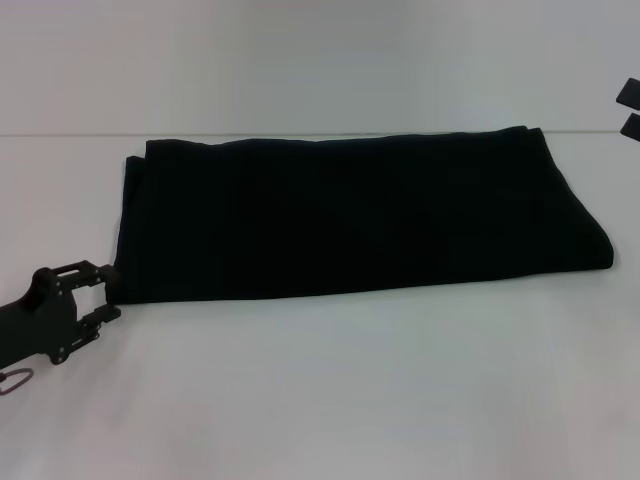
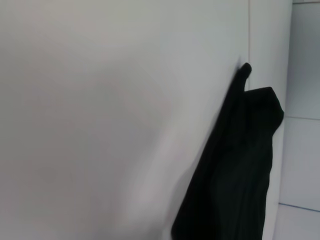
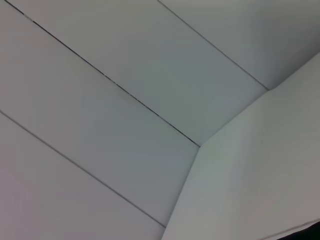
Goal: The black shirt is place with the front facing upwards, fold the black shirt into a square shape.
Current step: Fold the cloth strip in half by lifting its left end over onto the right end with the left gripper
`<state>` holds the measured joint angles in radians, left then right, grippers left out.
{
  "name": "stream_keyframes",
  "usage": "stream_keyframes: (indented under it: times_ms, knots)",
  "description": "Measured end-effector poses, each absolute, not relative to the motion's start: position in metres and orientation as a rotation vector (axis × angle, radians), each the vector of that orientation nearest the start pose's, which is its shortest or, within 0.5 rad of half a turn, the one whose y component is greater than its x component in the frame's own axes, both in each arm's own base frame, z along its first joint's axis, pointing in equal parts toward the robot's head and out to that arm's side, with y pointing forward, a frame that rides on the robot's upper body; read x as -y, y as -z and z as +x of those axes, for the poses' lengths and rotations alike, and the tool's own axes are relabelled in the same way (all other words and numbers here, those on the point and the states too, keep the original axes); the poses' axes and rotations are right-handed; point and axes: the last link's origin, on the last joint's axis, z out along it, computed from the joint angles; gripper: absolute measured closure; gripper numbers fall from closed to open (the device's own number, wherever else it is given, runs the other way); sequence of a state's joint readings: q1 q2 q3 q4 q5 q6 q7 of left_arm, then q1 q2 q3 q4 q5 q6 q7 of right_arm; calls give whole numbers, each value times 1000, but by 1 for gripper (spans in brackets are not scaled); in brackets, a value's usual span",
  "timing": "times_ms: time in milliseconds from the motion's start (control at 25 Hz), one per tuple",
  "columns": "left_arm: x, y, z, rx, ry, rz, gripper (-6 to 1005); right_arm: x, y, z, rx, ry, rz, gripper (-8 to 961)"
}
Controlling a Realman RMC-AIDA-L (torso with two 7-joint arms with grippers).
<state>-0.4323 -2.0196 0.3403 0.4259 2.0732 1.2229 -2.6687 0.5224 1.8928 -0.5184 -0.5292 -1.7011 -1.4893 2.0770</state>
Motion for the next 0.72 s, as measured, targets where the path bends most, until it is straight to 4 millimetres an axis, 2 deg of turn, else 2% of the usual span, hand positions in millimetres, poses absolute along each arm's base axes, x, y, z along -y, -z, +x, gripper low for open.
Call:
stream_keyframes:
  times_ms: [720]
  knots:
    - [-320, -11, -373, -2888, -1263, 1276, 481, -364, -107, 299, -1513, -1247, -2006, 38]
